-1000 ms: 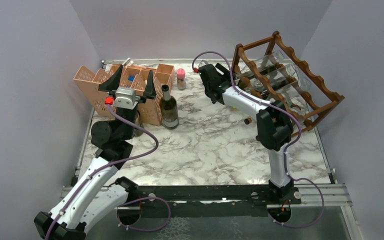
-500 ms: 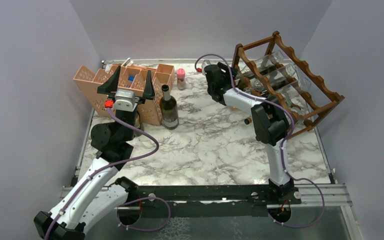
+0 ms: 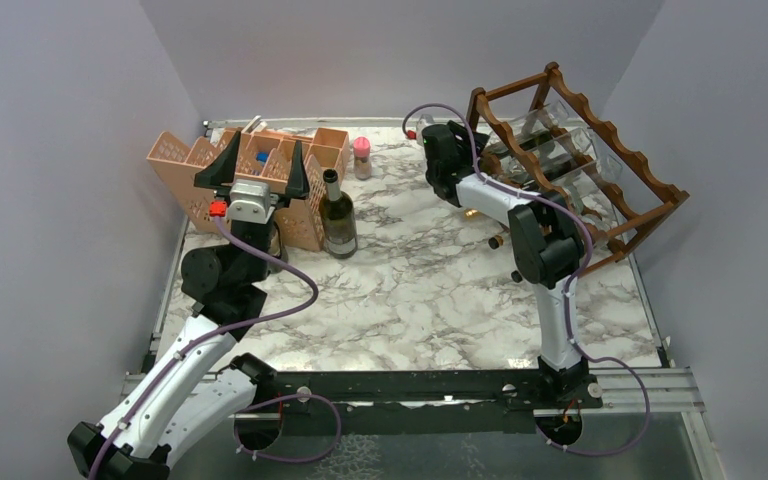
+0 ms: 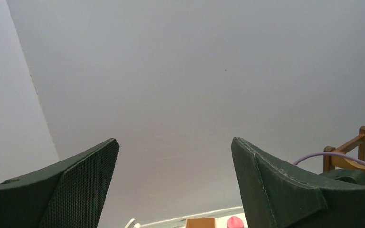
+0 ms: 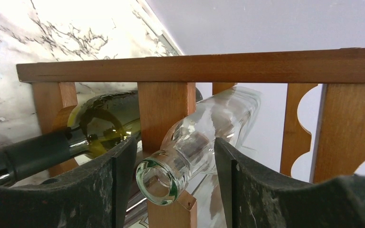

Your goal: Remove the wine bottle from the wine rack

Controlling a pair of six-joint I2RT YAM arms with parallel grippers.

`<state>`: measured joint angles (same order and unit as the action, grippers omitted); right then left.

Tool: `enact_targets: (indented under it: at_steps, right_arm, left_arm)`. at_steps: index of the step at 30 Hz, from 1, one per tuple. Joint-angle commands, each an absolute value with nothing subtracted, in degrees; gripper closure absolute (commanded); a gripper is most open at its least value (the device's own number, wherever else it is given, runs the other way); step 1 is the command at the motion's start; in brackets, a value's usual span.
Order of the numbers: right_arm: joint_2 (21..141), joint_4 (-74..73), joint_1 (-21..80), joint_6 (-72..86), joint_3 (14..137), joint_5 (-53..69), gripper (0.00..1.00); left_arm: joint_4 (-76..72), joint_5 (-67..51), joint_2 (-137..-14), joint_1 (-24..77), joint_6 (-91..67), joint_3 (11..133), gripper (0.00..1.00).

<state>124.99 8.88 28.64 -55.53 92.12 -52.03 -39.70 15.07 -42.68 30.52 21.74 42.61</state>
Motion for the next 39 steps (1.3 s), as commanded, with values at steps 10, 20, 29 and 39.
enact_targets:
  at_steps: [10, 20, 29, 39]
  right_arm:
    - [124.5, 13.7, 28.2, -58.0, 88.6, -52.8, 0.45]
    - [123.2, 9.3, 28.4, -55.6, 87.9, -52.9, 0.57]
    - [121.8, 4.0, 29.3, -51.7, 89.7, -53.6, 0.40]
    - [119.9, -1.5, 30.5, -48.3, 91.3, -55.5, 0.25]
  left_arm:
    - [-41.4, 15.2, -42.6, 32.2, 22.1, 41.9, 0.06]
    - [-41.4, 14.6, -43.3, 32.2, 22.0, 41.9, 0.06]
    - [-41.3, 14.1, -43.7, 32.3, 21.7, 41.9, 0.06]
    - [-41.4, 13.9, -43.9, 32.3, 21.5, 41.9, 0.06]
